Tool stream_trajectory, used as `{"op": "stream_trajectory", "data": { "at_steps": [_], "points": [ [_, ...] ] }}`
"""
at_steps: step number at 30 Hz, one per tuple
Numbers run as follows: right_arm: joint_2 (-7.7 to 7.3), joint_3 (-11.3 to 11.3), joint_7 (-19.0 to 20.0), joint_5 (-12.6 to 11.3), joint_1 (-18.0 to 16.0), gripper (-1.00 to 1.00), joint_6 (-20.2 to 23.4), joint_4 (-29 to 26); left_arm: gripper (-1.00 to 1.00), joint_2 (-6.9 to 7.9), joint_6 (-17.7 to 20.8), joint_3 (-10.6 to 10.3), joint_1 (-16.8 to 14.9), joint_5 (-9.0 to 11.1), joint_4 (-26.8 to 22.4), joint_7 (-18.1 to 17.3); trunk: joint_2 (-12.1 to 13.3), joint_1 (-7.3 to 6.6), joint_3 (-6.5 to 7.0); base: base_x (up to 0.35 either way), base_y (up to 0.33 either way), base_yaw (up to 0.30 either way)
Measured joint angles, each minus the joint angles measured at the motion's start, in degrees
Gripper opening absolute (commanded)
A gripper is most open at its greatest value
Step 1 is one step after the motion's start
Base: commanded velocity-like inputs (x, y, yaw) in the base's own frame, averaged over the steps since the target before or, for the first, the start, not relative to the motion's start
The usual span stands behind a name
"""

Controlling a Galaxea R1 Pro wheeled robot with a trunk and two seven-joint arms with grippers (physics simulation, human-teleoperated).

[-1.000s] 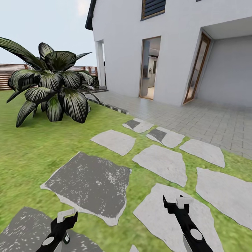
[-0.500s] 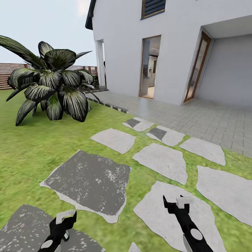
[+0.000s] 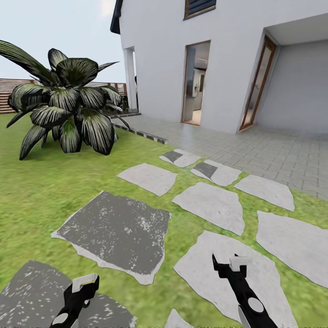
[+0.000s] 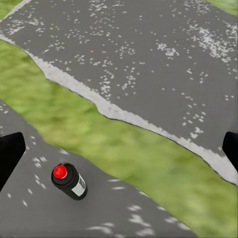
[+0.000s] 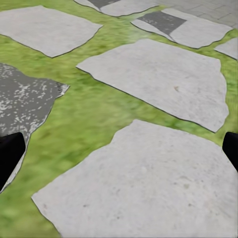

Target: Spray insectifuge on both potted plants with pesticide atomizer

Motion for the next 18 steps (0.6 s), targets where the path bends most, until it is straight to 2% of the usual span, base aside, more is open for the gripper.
{"op": "stream_trajectory", "data": {
  "at_steps": [9,18],
  "points": [
    [0.00,0.0,0.0,0.0,0.0,1.00,-0.1,0.0,1.00,-0.08,0.0,0.1,0.0,0.0,0.0,0.0,-3.6,1.98,-2.43,0.000,0.000,0.005],
    [0.08,0.0,0.0,0.0,0.0,1.00,-0.1,0.0,1.00,-0.01,-0.1,0.4,0.0,0.0,0.0,0.0,-7.2,3.95,-4.86,0.000,0.000,0.076]
  ]
}}
